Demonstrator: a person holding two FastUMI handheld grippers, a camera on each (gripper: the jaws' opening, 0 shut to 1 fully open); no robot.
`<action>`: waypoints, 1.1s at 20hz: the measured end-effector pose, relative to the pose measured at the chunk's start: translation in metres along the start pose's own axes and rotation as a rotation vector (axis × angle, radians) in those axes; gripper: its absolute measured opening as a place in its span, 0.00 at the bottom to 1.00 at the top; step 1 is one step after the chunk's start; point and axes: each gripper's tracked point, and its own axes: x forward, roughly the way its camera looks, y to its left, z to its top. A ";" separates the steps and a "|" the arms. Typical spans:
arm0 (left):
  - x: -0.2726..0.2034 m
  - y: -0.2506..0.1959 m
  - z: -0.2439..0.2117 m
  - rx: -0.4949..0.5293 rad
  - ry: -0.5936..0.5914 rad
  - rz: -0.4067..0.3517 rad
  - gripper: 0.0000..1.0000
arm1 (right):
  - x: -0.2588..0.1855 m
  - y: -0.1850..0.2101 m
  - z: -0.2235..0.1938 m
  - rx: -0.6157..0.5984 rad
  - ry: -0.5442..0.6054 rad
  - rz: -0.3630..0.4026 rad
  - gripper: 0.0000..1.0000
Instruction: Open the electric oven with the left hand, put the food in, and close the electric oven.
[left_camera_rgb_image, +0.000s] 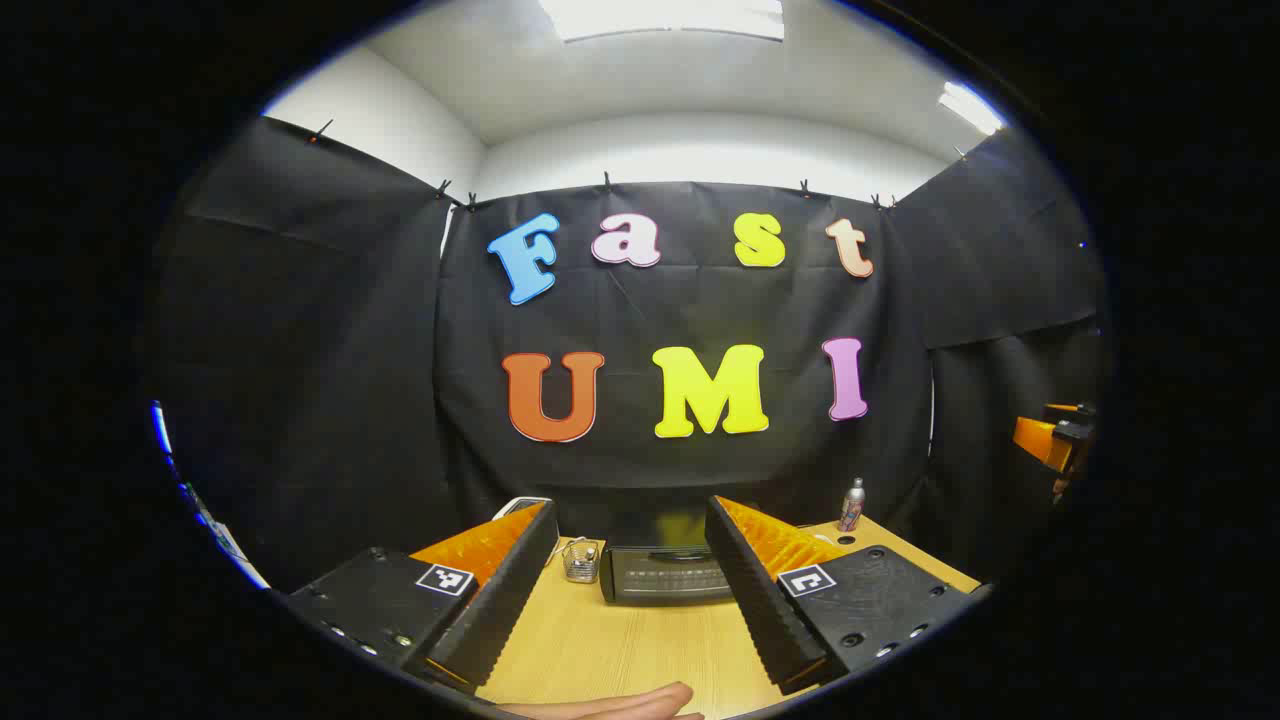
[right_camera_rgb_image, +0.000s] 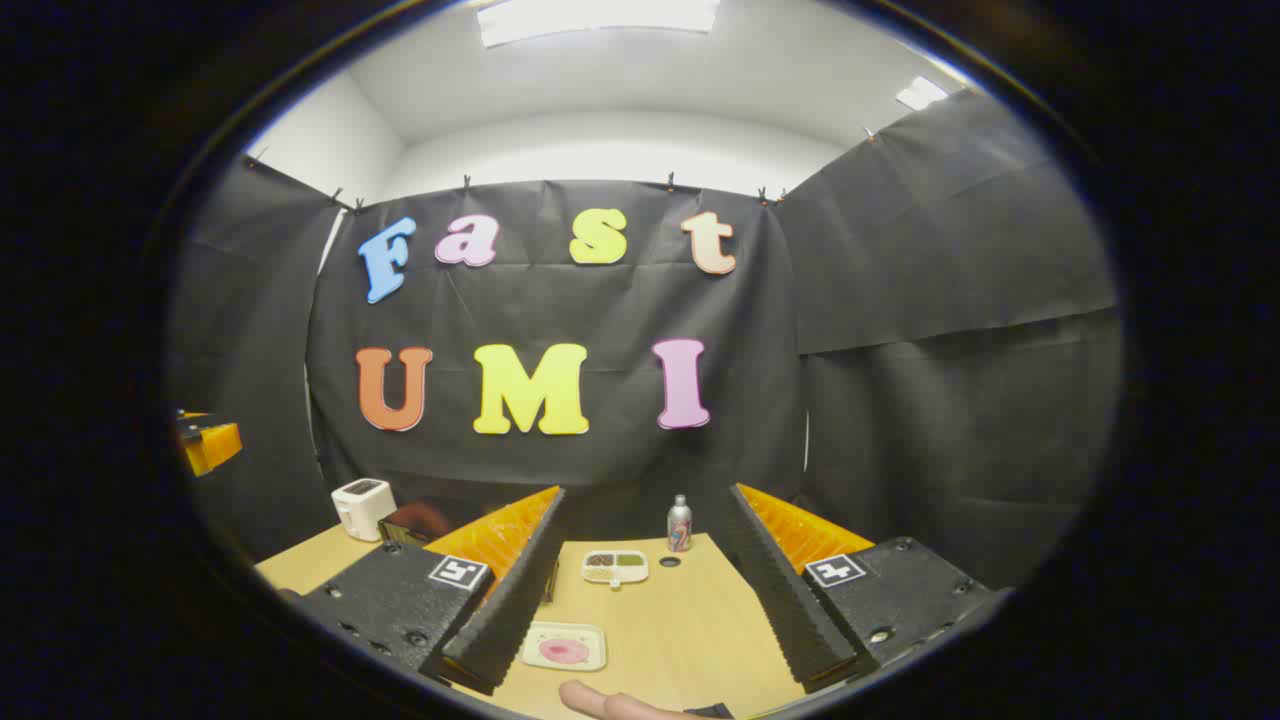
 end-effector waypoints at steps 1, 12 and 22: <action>0.000 -0.001 0.002 0.008 -0.003 -0.002 0.95 | 0.001 -0.004 -0.001 -0.001 -0.002 -0.005 0.96; 0.011 -0.010 0.003 0.012 -0.002 -0.007 0.94 | 0.015 -0.023 0.002 -0.021 -0.023 -0.028 0.96; 0.067 -0.036 -0.037 0.060 0.081 -0.045 0.95 | 0.033 -0.030 -0.004 0.007 -0.035 0.011 0.96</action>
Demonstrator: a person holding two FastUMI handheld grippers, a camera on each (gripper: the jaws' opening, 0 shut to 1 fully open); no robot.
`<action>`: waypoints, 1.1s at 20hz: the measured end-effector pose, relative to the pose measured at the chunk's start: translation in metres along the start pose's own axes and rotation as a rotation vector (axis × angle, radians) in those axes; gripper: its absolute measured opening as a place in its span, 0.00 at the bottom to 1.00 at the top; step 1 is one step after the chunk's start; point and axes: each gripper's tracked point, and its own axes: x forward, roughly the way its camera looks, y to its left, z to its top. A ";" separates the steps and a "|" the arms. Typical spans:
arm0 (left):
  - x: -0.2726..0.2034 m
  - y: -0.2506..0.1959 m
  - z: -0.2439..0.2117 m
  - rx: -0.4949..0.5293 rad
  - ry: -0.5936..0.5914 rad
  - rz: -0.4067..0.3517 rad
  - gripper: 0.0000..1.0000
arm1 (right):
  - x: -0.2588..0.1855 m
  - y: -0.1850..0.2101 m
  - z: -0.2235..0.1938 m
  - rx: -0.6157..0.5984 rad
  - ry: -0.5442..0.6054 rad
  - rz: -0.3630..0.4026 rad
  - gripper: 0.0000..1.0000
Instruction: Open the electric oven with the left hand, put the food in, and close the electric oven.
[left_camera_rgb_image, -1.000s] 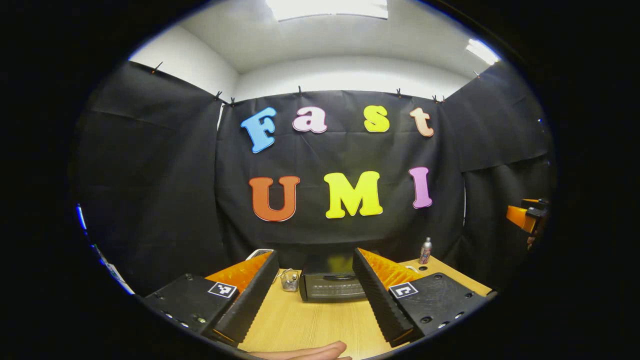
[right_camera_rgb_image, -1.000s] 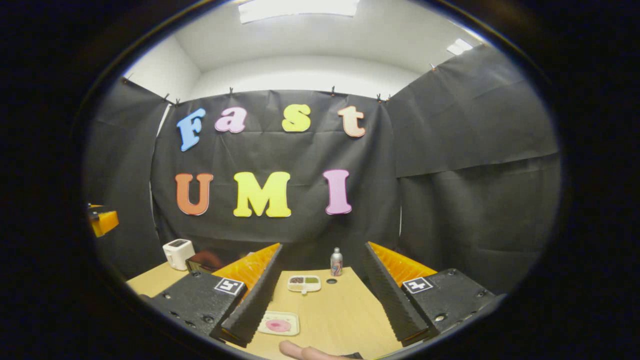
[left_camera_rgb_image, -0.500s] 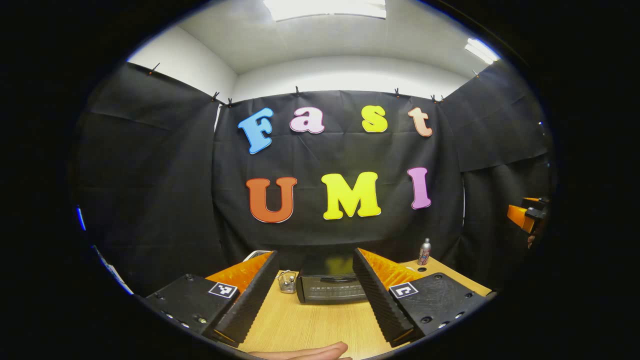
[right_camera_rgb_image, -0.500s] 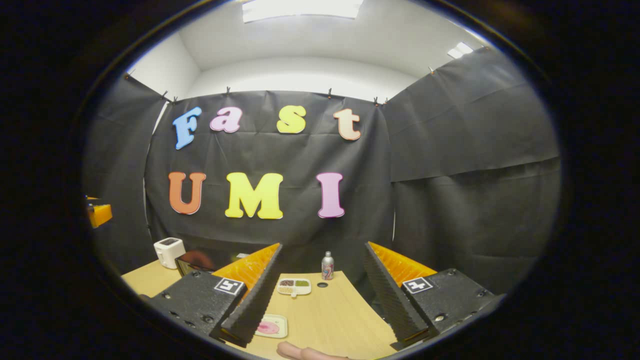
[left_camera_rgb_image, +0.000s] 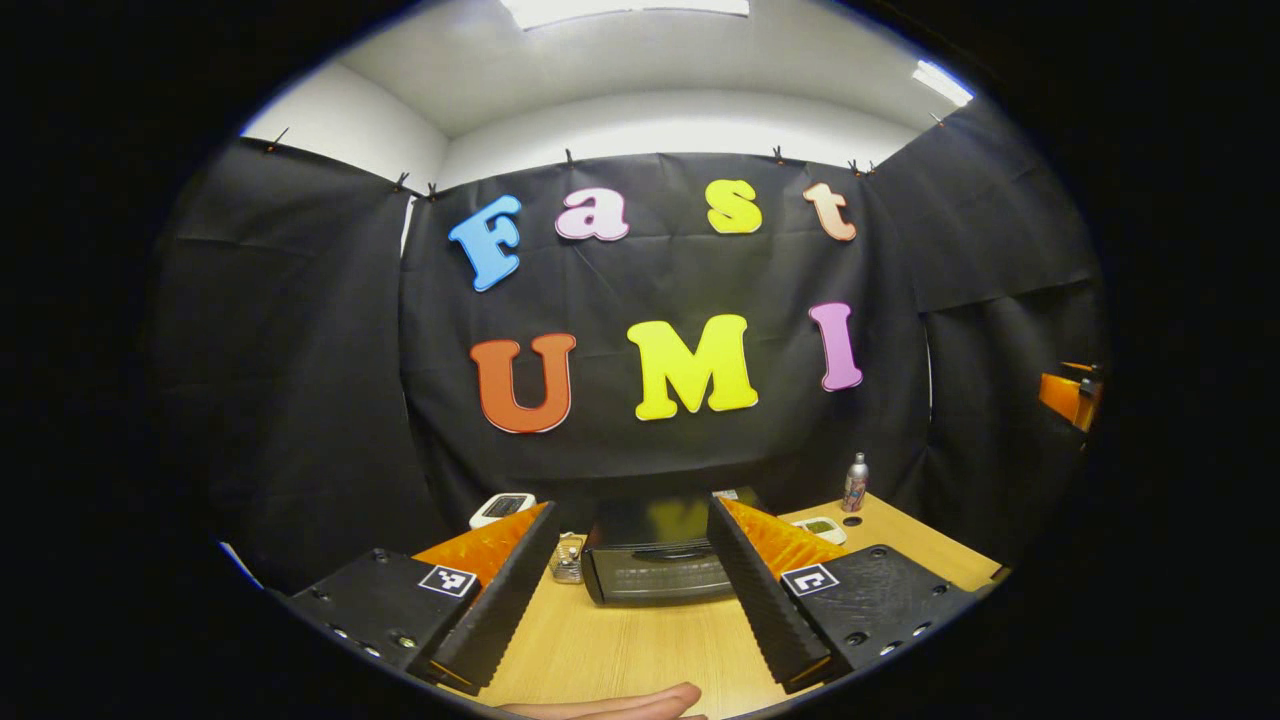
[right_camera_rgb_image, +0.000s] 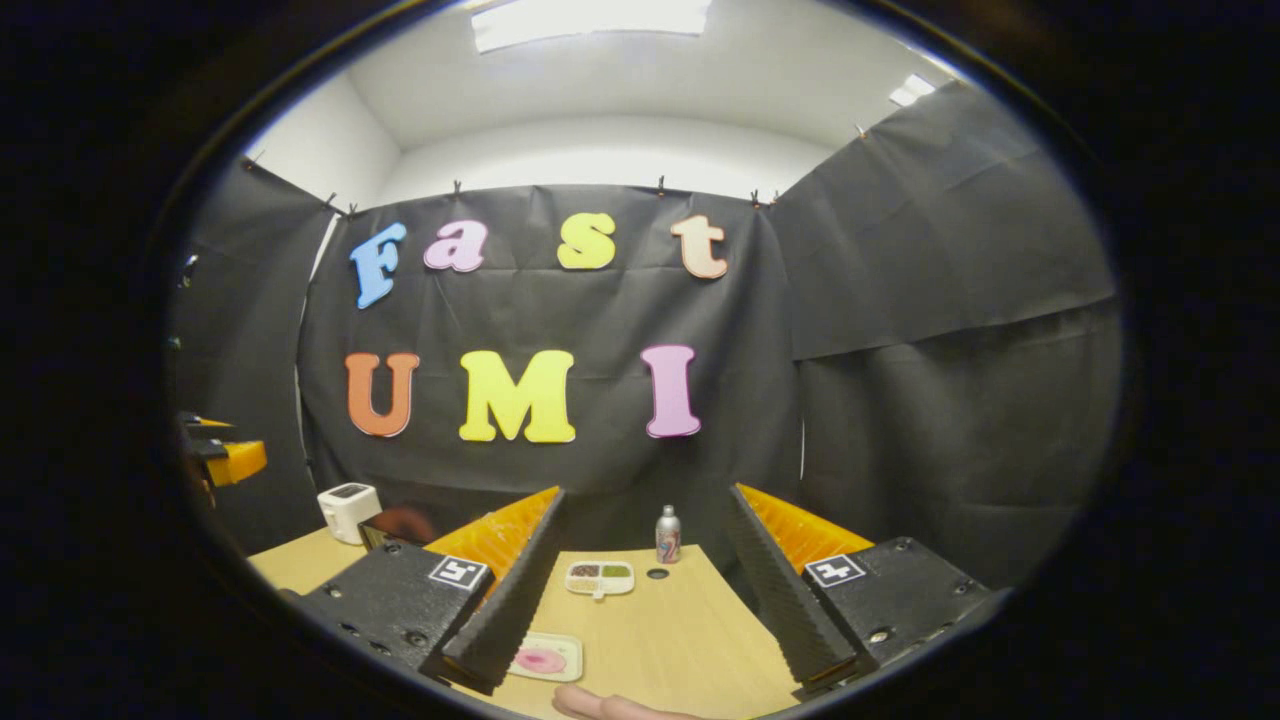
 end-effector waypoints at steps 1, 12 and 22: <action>0.011 -0.005 -0.007 0.001 0.020 -0.007 0.95 | 0.004 -0.003 -0.002 0.003 -0.002 0.000 0.96; 0.147 -0.044 -0.105 -0.015 0.277 -0.060 0.96 | 0.036 -0.030 -0.022 0.002 0.017 -0.011 0.96; 0.227 -0.050 -0.174 -0.107 0.484 -0.061 0.97 | 0.056 -0.059 -0.024 -0.046 0.022 -0.063 0.96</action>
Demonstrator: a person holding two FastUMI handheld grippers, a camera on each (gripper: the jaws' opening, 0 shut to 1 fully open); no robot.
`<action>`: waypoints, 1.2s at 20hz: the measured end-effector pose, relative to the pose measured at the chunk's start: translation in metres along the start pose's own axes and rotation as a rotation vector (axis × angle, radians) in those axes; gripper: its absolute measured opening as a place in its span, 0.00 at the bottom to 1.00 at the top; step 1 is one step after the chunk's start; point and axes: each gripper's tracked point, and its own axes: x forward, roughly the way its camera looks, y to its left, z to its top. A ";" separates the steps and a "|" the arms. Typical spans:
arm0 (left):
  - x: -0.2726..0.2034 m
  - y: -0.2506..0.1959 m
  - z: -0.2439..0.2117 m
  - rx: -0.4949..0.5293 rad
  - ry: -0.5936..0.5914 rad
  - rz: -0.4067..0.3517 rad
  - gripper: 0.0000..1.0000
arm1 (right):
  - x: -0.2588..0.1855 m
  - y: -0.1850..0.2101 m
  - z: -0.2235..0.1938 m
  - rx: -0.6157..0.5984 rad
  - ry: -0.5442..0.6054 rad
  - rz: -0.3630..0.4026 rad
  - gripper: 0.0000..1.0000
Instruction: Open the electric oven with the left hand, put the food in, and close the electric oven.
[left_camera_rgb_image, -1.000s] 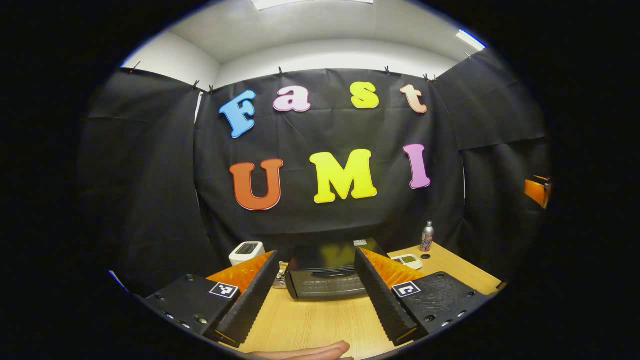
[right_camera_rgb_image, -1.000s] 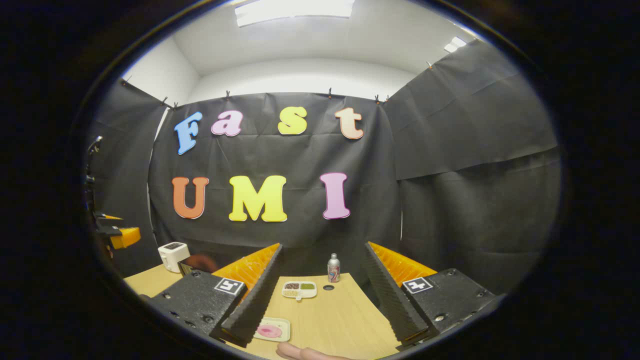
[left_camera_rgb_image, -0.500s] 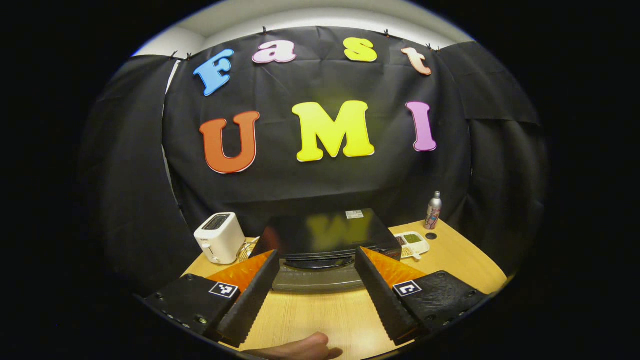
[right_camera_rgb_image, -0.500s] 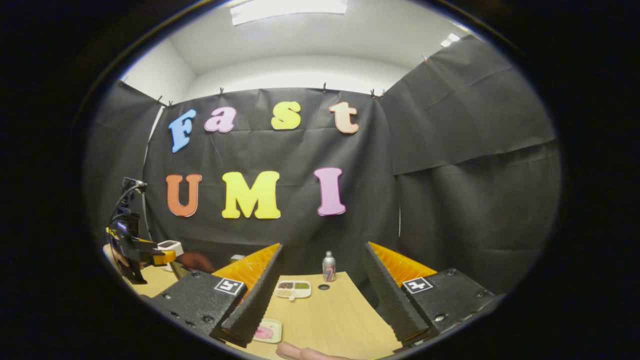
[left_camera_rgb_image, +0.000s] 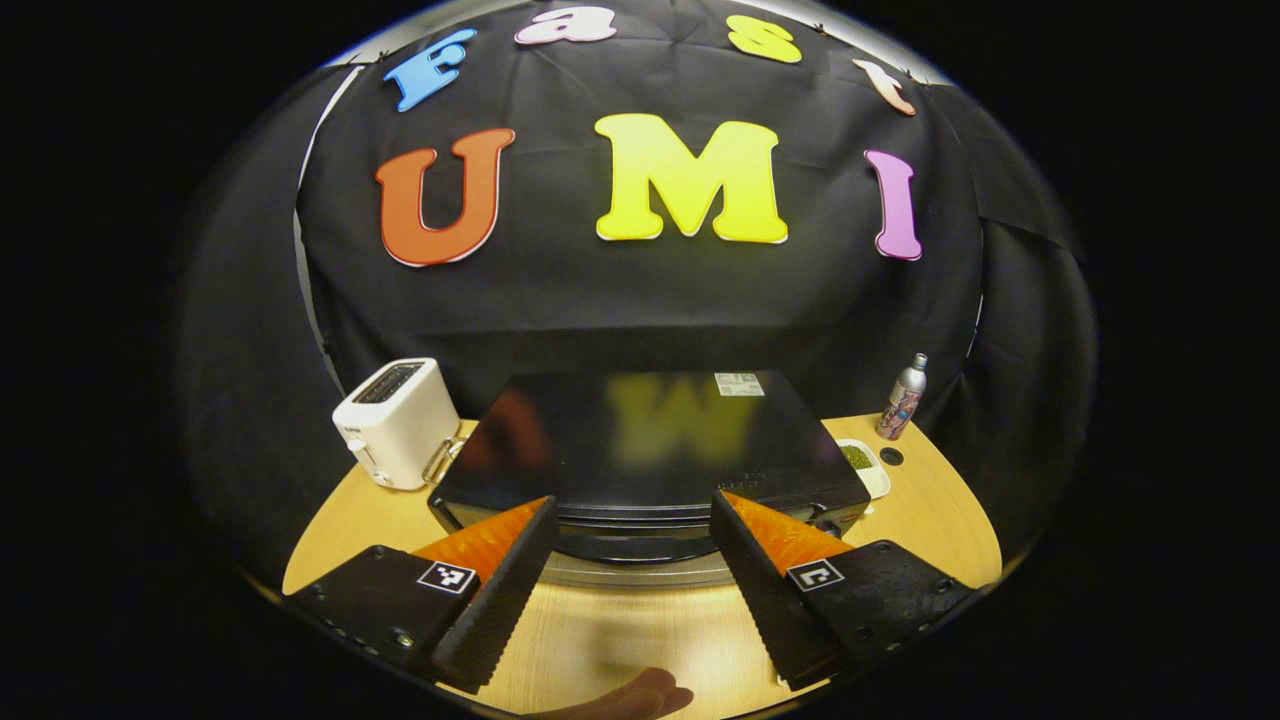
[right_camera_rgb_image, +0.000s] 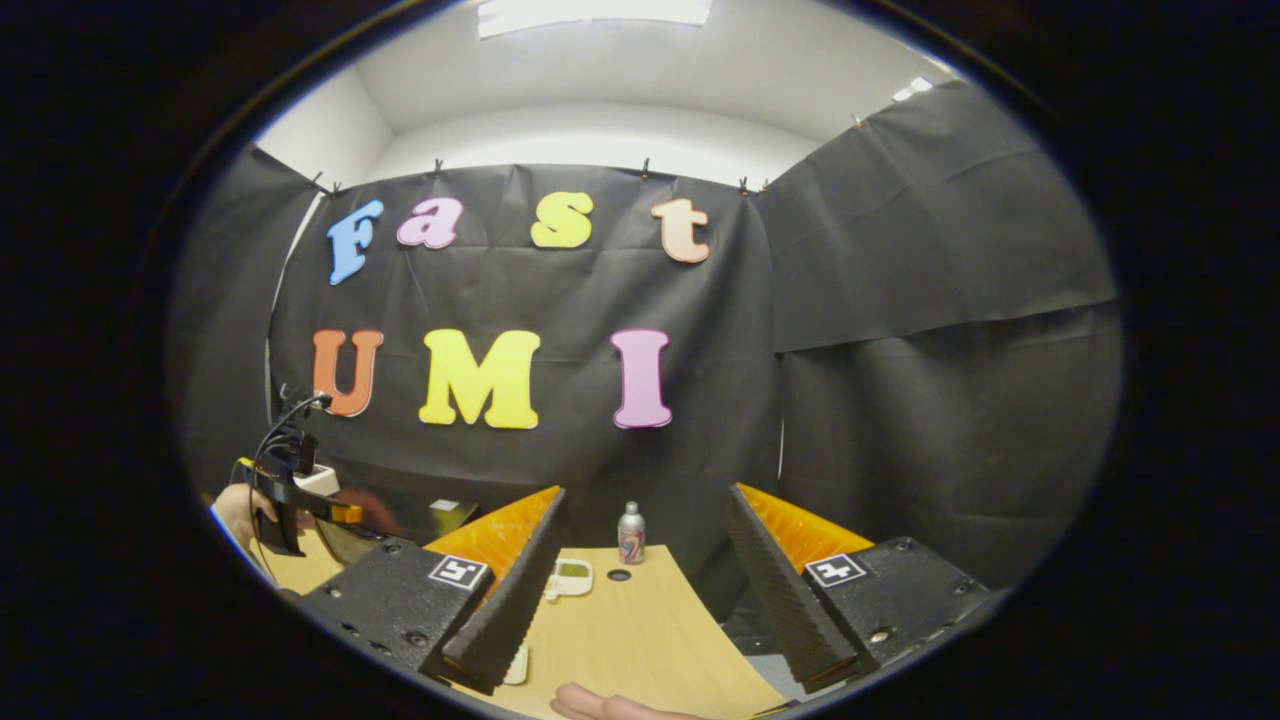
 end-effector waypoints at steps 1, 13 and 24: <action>0.005 -0.003 -0.002 -0.004 0.014 -0.017 0.97 | -0.001 -0.001 0.000 -0.003 -0.001 -0.001 1.00; 0.021 -0.007 -0.017 0.038 0.113 -0.022 0.96 | -0.027 -0.015 0.003 0.003 -0.021 -0.016 0.96; -0.003 -0.005 -0.036 0.045 0.133 -0.035 0.96 | -0.065 -0.015 0.015 0.019 -0.025 0.005 0.96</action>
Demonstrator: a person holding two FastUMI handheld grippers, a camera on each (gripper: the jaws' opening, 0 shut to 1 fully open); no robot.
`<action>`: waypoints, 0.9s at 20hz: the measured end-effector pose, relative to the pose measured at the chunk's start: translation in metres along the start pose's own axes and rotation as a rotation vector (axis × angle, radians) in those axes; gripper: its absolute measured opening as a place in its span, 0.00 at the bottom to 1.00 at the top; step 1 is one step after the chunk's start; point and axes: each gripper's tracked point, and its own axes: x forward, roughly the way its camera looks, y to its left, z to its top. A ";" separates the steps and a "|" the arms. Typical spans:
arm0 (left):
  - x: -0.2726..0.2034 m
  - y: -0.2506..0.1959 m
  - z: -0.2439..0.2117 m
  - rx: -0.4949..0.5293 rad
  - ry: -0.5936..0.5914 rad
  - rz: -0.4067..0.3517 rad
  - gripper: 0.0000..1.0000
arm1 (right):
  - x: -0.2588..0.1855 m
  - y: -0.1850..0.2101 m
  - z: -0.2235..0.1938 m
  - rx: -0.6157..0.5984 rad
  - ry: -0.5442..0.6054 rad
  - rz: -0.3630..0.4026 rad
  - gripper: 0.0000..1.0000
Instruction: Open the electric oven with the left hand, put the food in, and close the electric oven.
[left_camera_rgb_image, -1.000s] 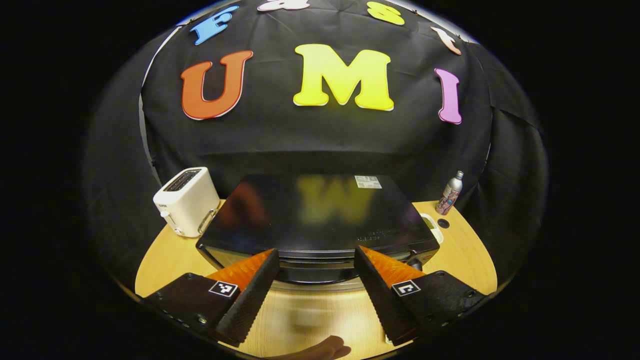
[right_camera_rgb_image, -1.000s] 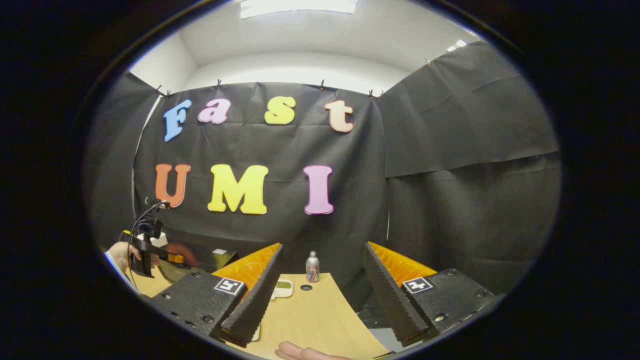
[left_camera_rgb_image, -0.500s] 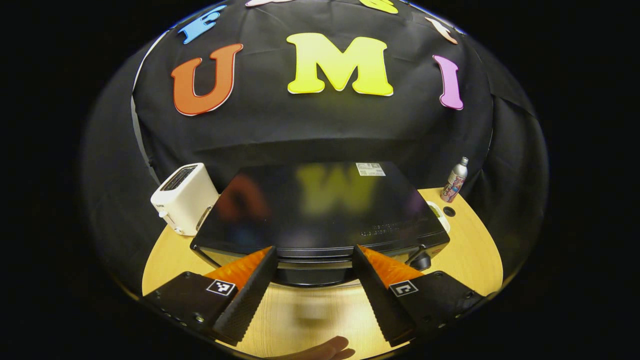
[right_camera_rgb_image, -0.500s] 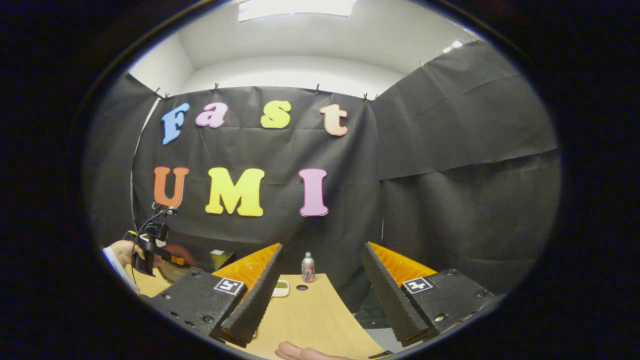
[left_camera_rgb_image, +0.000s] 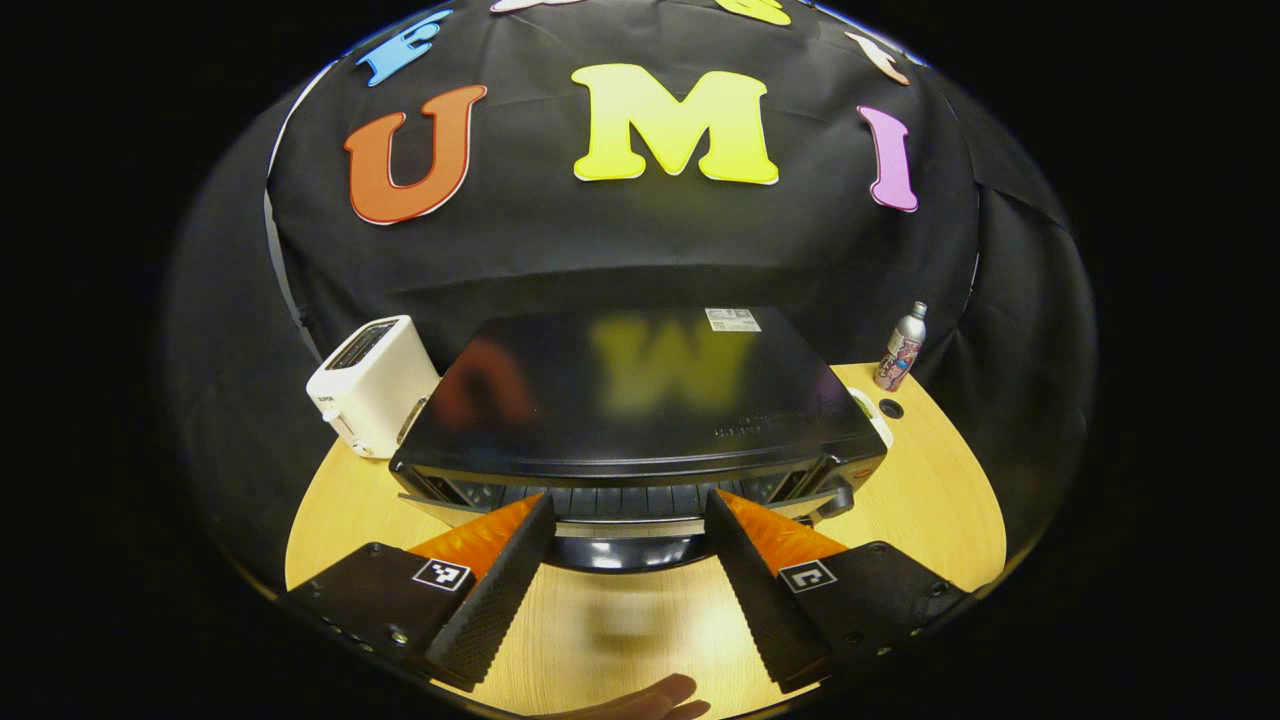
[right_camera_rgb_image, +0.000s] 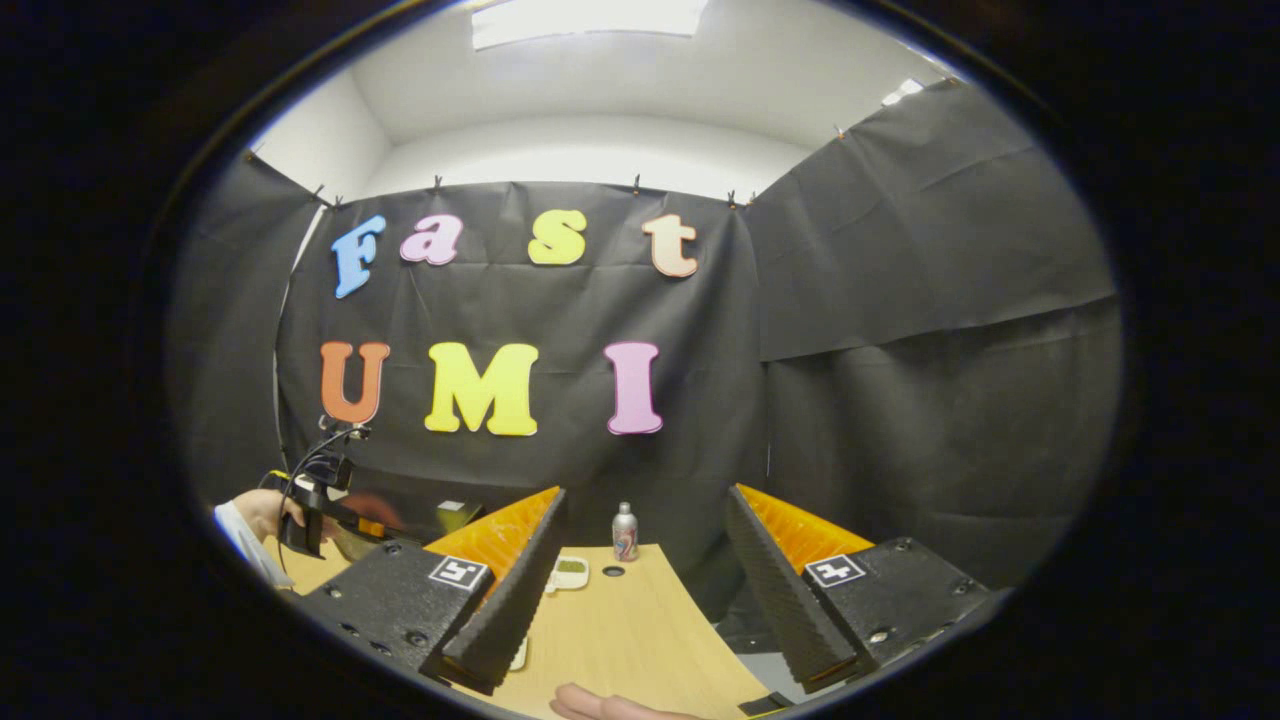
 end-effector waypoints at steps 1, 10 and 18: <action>-0.003 -0.001 -0.004 0.001 0.000 -0.001 0.96 | -0.003 0.002 -0.001 0.003 0.003 0.003 0.96; -0.025 -0.003 -0.040 0.007 0.013 -0.019 0.96 | -0.019 0.027 0.006 0.032 0.014 0.048 0.96; -0.038 -0.004 -0.076 0.005 -0.045 -0.014 0.95 | -0.027 0.036 0.005 0.029 0.024 0.057 0.96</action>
